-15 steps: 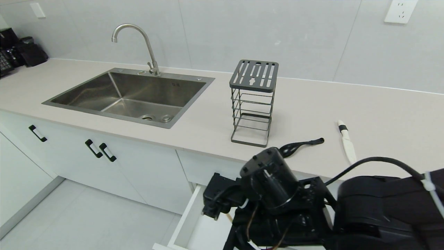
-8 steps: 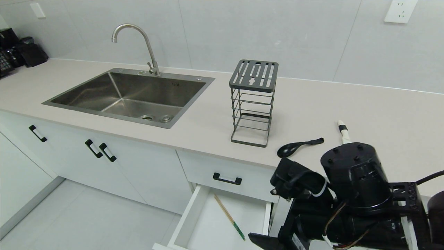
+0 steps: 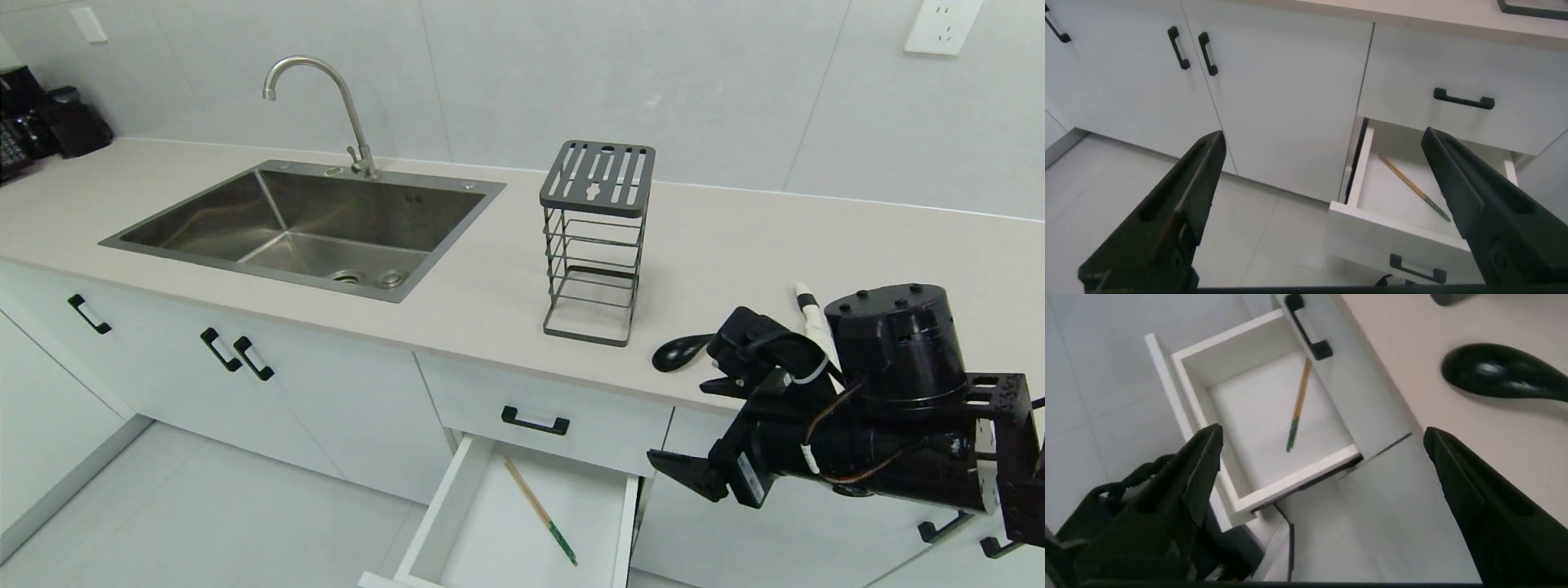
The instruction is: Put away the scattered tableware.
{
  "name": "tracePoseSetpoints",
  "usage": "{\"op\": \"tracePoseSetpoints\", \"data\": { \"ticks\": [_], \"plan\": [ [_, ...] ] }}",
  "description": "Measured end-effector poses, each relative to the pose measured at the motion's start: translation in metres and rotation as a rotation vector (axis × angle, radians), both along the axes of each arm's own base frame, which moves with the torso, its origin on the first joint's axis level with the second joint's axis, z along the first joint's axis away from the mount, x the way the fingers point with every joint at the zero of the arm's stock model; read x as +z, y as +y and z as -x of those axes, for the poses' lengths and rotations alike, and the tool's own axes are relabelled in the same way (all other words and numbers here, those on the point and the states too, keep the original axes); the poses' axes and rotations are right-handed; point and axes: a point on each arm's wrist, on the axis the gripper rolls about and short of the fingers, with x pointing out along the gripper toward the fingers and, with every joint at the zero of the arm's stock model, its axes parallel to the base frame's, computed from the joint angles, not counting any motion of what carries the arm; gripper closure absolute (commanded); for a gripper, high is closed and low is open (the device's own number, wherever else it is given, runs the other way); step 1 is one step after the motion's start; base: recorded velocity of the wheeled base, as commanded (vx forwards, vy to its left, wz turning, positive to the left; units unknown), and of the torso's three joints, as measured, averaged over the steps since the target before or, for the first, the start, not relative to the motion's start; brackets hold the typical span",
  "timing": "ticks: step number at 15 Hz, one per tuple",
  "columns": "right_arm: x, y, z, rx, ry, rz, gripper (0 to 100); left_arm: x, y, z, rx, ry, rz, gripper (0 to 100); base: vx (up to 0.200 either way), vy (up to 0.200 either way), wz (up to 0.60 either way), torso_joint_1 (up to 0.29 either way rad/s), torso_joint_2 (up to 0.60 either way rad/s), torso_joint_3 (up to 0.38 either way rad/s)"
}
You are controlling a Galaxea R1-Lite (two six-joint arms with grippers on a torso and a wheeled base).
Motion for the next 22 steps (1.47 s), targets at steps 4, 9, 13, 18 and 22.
{"op": "tracePoseSetpoints", "data": {
  "ticks": [4,9,13,18,22],
  "plan": [
    [0.005,-0.017,-0.031,-0.031,-0.087,0.046,0,0.000,0.000,0.000,0.000,0.000,0.000,0,0.000,0.000,0.00,0.000,0.00,0.000],
    [0.001,-0.029,-0.068,0.002,-0.120,-0.021,0,0.000,0.000,0.000,0.000,0.000,0.000,0,0.000,0.000,0.00,0.000,0.00,0.000],
    [-0.008,-0.042,-0.084,-0.008,-0.110,-0.005,0,0.000,0.000,0.000,0.000,0.000,0.000,0,0.000,0.000,0.00,0.000,0.00,0.000],
    [-0.002,-0.060,-0.103,-0.042,-0.141,-0.017,0,0.000,0.000,0.000,0.000,0.000,0.000,0,0.000,0.000,0.00,0.000,0.00,0.000],
    [-0.007,-0.067,-0.115,-0.048,-0.132,-0.010,0,0.000,0.000,0.000,0.000,0.000,0.000,0,0.000,0.000,0.00,0.000,0.00,0.000]
  ]
}}
